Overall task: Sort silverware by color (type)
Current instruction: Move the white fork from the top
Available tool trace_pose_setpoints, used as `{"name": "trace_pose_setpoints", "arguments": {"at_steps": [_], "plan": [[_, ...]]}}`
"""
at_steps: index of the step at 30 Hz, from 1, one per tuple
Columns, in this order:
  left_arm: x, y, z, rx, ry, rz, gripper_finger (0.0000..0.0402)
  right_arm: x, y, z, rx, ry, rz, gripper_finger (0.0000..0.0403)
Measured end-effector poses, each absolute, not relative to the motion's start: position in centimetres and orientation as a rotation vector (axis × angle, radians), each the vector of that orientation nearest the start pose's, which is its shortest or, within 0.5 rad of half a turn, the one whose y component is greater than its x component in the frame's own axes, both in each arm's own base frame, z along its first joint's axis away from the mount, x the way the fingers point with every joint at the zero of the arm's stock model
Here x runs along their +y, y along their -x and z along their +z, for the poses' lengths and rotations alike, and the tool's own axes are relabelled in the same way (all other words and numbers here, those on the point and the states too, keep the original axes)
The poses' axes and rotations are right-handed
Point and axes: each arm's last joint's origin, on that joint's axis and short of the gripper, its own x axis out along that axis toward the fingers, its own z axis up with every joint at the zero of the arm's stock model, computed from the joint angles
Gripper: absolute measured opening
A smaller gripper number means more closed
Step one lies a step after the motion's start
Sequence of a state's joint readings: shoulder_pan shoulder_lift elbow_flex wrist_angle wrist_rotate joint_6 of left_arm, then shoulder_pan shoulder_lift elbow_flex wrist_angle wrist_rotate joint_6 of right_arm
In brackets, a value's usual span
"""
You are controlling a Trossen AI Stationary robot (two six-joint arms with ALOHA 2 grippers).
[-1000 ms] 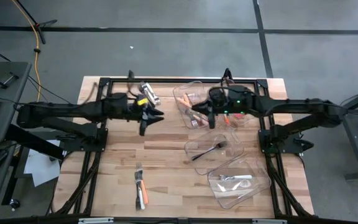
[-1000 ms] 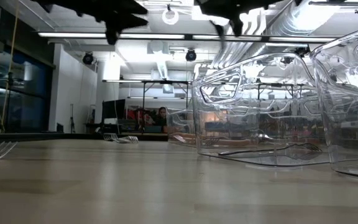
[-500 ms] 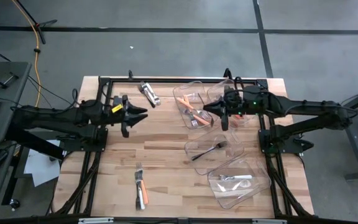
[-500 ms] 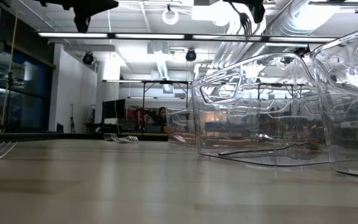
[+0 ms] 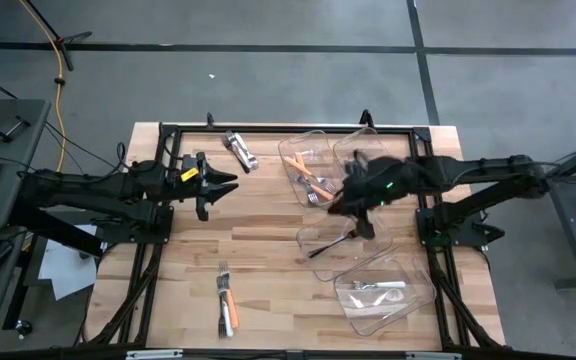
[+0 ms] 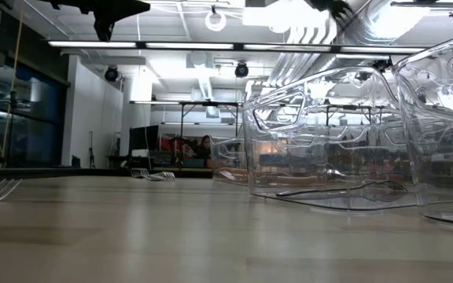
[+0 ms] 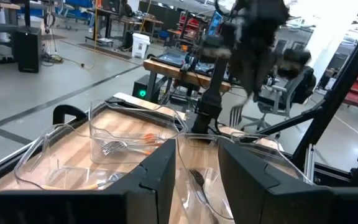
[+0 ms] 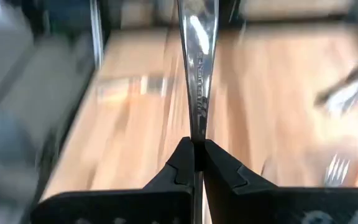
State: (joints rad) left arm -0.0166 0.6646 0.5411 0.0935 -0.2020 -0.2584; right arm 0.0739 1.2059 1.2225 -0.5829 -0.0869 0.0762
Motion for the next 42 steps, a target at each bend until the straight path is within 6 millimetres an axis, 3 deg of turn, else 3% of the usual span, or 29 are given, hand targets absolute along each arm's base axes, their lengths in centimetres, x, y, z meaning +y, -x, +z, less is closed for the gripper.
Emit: {"name": "trace_pose_setpoints", "arguments": {"at_steps": [4, 11, 17, 28, 35, 42], "plan": [[0.3, -16.0, 29.1, 0.026, 0.252, 0.191, 0.0112, 3.6, -26.3, 34.8, 0.848, -0.039, 0.204, 0.0001], [0.3, -15.9, 28.8, 0.055, 0.249, 0.198, 0.0112, 5.0, -28.2, 28.7, 1.16, 0.01, 0.369, 0.0], [0.4, -15.9, 28.8, 0.052, 0.248, 0.213, 0.0112, 5.1, -29.3, 24.2, 1.301, 0.092, 0.414, 0.0], [0.4, -15.9, 28.8, 0.052, 0.248, 0.216, 0.0112, 5.4, -31.9, 18.3, 1.435, 0.219, 0.437, 0.0], [0.4, -15.9, 28.8, 0.051, 0.248, 0.218, 0.0112, 5.4, -32.4, 16.4, 1.49, 0.235, 0.424, 0.0019], [0.4, -15.9, 28.8, 0.051, 0.248, 0.217, 0.0112, 5.4, -32.7, 16.3, 1.467, 0.235, 0.422, 0.0034]]}}
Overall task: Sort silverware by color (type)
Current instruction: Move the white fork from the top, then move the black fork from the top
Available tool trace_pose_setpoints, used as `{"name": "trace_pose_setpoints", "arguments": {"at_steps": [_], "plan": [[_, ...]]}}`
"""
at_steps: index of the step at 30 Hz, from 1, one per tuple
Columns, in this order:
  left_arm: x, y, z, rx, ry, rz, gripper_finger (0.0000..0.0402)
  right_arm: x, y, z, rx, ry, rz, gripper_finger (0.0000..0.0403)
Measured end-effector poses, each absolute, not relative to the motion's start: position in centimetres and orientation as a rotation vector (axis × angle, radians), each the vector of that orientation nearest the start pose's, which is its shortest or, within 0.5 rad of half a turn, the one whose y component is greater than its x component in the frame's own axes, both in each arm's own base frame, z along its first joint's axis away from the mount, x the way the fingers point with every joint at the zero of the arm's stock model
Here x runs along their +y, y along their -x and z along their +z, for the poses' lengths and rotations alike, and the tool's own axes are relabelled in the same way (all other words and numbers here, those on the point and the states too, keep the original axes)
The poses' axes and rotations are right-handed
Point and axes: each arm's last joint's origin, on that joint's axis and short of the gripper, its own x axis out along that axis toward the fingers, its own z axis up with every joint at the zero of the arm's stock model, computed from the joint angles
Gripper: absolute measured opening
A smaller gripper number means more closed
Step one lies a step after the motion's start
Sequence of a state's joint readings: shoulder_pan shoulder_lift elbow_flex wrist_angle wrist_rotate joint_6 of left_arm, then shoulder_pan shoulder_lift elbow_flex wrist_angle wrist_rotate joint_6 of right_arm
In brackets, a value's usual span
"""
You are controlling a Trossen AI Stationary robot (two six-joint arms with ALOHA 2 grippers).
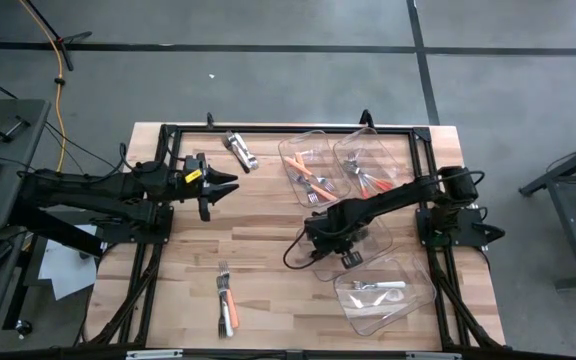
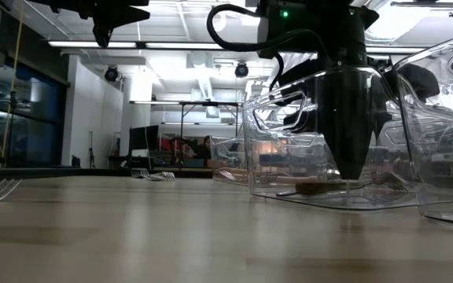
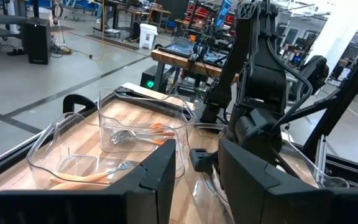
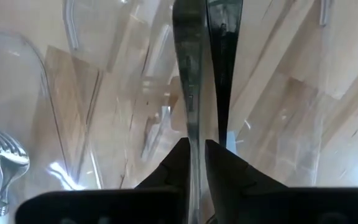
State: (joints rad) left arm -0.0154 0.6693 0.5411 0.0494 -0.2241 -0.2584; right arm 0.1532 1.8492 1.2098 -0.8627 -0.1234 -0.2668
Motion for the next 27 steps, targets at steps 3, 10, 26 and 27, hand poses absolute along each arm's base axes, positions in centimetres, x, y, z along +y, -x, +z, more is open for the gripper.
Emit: {"name": "trace_pose_setpoints", "arguments": {"at_steps": [3, 10, 26, 27], "plan": [[0.4, -15.9, 28.8, 0.051, 0.248, 0.217, 0.0112, 5.4, -32.7, 16.3, 1.474, 0.201, 0.39, 0.0035], [0.4, -15.9, 28.8, 0.051, 0.247, 0.217, 0.0112, 5.4, -32.7, 16.3, 1.494, 0.109, 0.306, 0.0036], [0.5, -15.9, 28.8, 0.051, 0.22, 0.242, 0.0112, 4.9, -29.0, 24.2, 1.366, 0.07, 0.278, 0.0037], [0.5, -15.9, 28.8, 0.05, 0.219, 0.243, 0.0112, 4.8, -28.4, 24.5, 1.351, 0.054, 0.265, 0.0037]]}}
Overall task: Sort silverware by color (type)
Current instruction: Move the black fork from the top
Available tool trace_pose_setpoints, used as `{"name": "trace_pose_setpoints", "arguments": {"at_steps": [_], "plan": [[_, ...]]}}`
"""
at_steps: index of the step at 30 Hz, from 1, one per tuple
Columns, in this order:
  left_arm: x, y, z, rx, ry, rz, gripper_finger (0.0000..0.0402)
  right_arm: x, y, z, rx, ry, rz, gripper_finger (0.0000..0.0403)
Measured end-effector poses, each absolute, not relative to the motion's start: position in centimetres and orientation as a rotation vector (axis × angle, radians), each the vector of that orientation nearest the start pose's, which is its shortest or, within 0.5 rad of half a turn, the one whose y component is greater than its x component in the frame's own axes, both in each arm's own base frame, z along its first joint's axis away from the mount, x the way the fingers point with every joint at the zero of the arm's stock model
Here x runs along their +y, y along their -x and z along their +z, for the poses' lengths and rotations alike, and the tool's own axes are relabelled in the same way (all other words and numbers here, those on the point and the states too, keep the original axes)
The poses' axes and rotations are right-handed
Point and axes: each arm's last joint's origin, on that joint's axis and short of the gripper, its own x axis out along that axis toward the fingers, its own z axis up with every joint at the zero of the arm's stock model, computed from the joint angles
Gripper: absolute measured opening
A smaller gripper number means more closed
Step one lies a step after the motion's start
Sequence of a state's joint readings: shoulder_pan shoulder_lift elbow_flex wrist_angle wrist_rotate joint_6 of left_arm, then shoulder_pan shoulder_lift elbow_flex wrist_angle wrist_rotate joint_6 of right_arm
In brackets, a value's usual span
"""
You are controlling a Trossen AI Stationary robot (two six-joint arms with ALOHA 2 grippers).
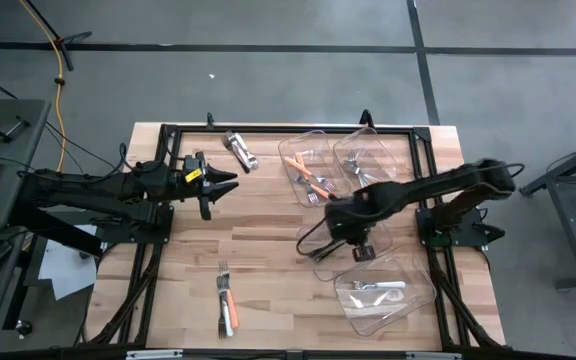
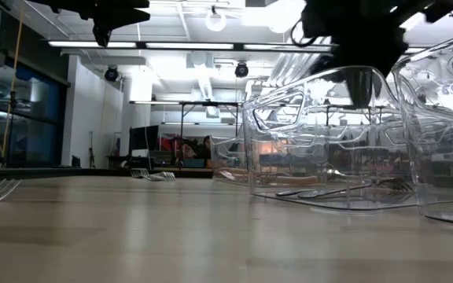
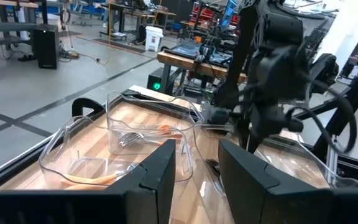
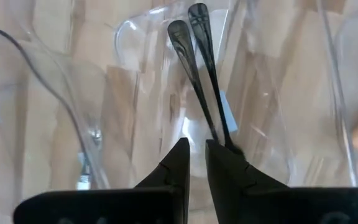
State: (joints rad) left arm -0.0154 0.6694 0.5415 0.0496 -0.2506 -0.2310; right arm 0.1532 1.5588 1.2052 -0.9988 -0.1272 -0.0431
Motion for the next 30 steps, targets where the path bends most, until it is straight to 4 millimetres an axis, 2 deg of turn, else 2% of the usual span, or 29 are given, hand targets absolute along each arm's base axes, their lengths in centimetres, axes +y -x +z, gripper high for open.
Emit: {"name": "trace_pose_setpoints", "arguments": {"at_steps": [5, 9, 13, 18, 24, 30], "plan": [[0.5, -15.9, 28.8, 0.049, 0.219, 0.253, 0.0112, 4.2, -24.9, 24.4, 1.25, -0.098, 0.162, 0.0037], [0.5, -15.9, 28.8, 0.048, 0.218, 0.265, 0.0112, 4.0, -23.3, 24.1, 1.049, -0.245, 0.104, 0.0037], [0.5, -15.9, 28.8, 0.048, 0.219, 0.266, 0.0112, 3.5, -24.1, 25.0, 0.715, -0.339, 0.094, 0.0037], [0.5, -15.9, 28.8, 0.048, 0.219, 0.266, 0.0112, 2.1, -25.8, 27.0, 0.347, -0.325, 0.046, 0.0037], [0.5, -15.9, 28.8, 0.047, 0.219, 0.266, 0.0112, 0.0, -26.5, 28.6, 0.233, -0.268, -0.029, 0.0037], [0.5, -15.9, 28.8, 0.048, 0.219, 0.266, 0.0112, -0.7, -26.6, 29.3, 0.203, -0.254, -0.049, 0.0054]]}}
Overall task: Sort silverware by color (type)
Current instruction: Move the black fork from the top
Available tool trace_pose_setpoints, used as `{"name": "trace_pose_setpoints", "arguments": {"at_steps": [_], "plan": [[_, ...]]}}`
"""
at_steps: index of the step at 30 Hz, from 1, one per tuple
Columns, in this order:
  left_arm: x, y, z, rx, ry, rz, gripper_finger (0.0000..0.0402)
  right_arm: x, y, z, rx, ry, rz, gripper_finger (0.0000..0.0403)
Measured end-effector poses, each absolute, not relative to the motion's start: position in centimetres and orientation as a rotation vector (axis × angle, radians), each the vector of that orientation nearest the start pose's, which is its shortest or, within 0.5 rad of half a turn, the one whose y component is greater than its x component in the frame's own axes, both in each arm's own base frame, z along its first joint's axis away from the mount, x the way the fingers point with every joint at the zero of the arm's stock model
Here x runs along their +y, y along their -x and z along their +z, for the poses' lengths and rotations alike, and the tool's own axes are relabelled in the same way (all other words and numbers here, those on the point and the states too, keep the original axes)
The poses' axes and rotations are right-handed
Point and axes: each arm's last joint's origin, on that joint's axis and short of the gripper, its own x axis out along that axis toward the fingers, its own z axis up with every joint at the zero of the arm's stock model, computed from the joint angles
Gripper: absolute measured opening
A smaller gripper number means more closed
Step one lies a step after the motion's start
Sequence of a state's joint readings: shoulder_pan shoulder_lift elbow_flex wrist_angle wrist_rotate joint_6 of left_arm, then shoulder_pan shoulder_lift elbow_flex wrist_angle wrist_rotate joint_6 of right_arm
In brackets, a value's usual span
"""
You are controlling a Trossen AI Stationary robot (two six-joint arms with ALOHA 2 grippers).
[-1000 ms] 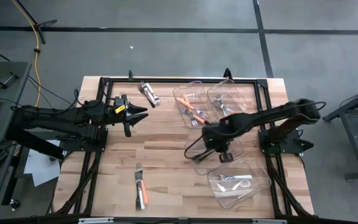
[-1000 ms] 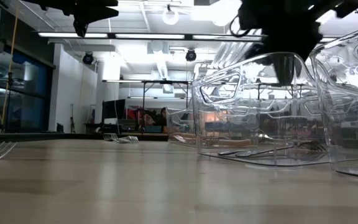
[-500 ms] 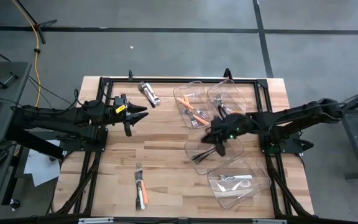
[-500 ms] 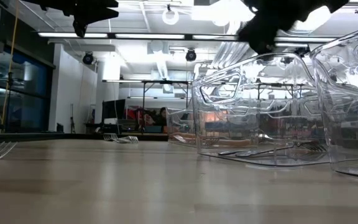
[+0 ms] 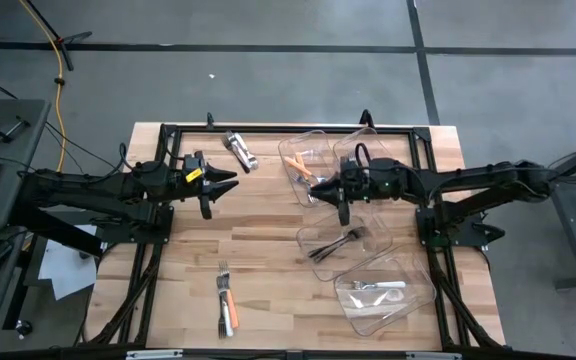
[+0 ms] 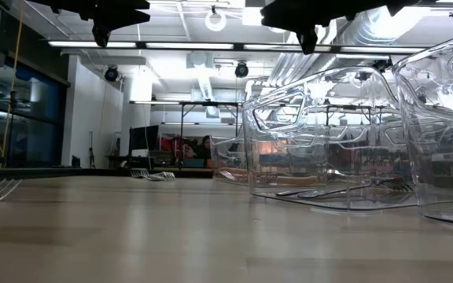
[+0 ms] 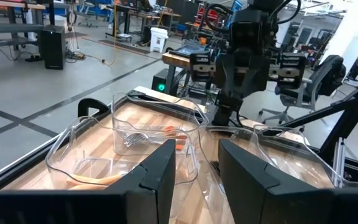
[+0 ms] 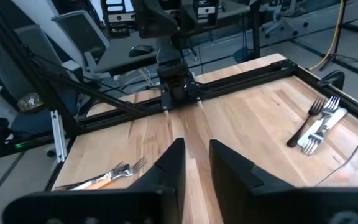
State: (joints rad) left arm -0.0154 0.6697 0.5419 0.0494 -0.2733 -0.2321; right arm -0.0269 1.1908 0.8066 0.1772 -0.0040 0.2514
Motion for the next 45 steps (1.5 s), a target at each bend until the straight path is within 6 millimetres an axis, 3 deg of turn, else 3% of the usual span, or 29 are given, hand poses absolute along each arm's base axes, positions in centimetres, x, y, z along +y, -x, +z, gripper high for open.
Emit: {"name": "trace_pose_setpoints", "arguments": {"at_steps": [8, 12, 28, 32, 38, 41, 45], "plan": [[0.5, -15.9, 28.8, 0.047, 0.221, 0.265, 0.0112, -0.6, -26.6, 29.3, 0.203, -0.203, -0.04, 0.0151], [0.5, -15.9, 28.8, 0.047, 0.221, 0.265, 0.0112, -0.7, -26.6, 29.3, 0.202, -0.202, -0.052, 0.018], [0.5, -15.9, 28.8, 0.048, 0.22, 0.265, 0.0112, -0.7, -26.6, 29.3, 0.202, -0.156, -0.05, 0.0186], [0.9, -16.1, 28.7, 0.018, 0.387, 0.351, 0.0112, -0.7, -26.6, 29.3, 0.202, -0.165, -0.051, 0.0186], [3.9, -17.3, 29.8, 0.119, 0.387, 0.627, 0.0095, -0.7, -26.6, 29.3, 0.201, -0.184, -0.054, 0.0186], [7.2, -17.7, 28.7, 0.293, 0.46, 0.871, 0.0086, -0.7, -26.6, 29.3, 0.198, -0.206, -0.056, 0.0186], [11.7, -17.7, 25.8, 0.474, 0.632, 1.043, 0.008, -0.7, -26.6, 29.2, 0.21, -0.23, -0.06, 0.0186]]}}
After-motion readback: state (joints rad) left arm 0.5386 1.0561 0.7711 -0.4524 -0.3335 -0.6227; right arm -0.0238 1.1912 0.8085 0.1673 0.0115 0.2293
